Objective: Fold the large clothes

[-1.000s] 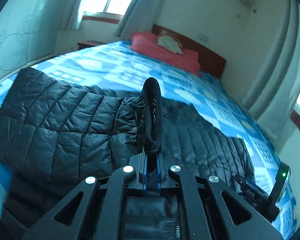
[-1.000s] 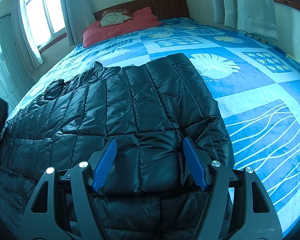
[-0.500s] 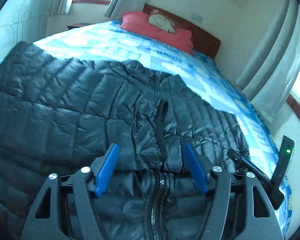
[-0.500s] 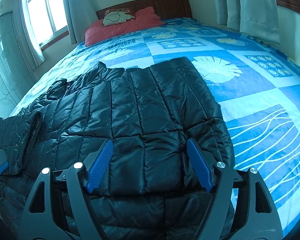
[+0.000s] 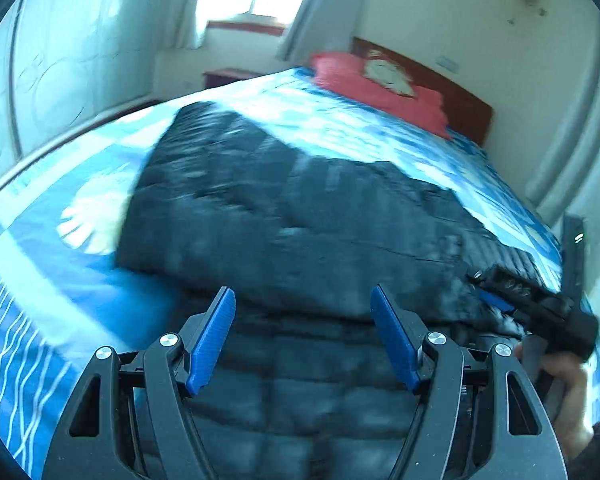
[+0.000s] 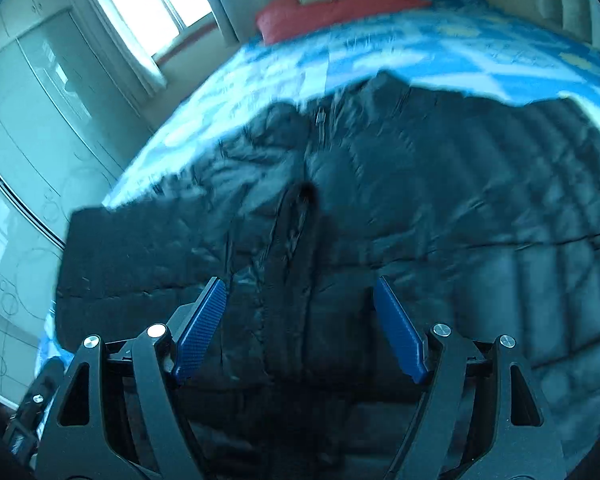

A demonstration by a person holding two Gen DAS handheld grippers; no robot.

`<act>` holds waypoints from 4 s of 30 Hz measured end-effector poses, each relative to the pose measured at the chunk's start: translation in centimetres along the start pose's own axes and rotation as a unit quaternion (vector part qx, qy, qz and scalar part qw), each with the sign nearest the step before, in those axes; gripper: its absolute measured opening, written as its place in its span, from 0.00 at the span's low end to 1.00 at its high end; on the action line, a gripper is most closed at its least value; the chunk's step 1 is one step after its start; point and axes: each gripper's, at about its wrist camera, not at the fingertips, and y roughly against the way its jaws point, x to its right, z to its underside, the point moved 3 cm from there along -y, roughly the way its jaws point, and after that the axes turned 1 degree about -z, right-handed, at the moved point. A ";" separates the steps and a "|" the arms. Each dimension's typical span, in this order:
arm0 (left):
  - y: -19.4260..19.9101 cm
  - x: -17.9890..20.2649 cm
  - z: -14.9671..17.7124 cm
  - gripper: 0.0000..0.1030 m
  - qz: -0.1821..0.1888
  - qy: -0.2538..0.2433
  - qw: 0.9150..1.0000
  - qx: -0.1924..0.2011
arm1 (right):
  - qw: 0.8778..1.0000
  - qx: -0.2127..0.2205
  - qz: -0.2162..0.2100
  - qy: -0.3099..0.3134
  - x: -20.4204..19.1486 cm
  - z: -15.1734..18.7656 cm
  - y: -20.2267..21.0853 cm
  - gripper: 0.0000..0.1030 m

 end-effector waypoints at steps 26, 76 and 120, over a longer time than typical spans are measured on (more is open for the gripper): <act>-2.7 0.8 -3.6 0.67 -0.012 -0.040 0.999 0.017 | 0.988 0.056 0.135 -0.039 19.1 -1.6 8.4 0.18; -18.1 4.2 -12.5 0.68 -0.085 -0.148 0.984 -0.054 | 0.986 0.053 0.158 0.026 16.8 -7.4 1.1 0.55; 15.7 -7.3 16.8 0.74 0.145 0.022 0.976 -0.159 | 0.994 0.002 0.060 -0.087 15.3 32.1 29.5 0.55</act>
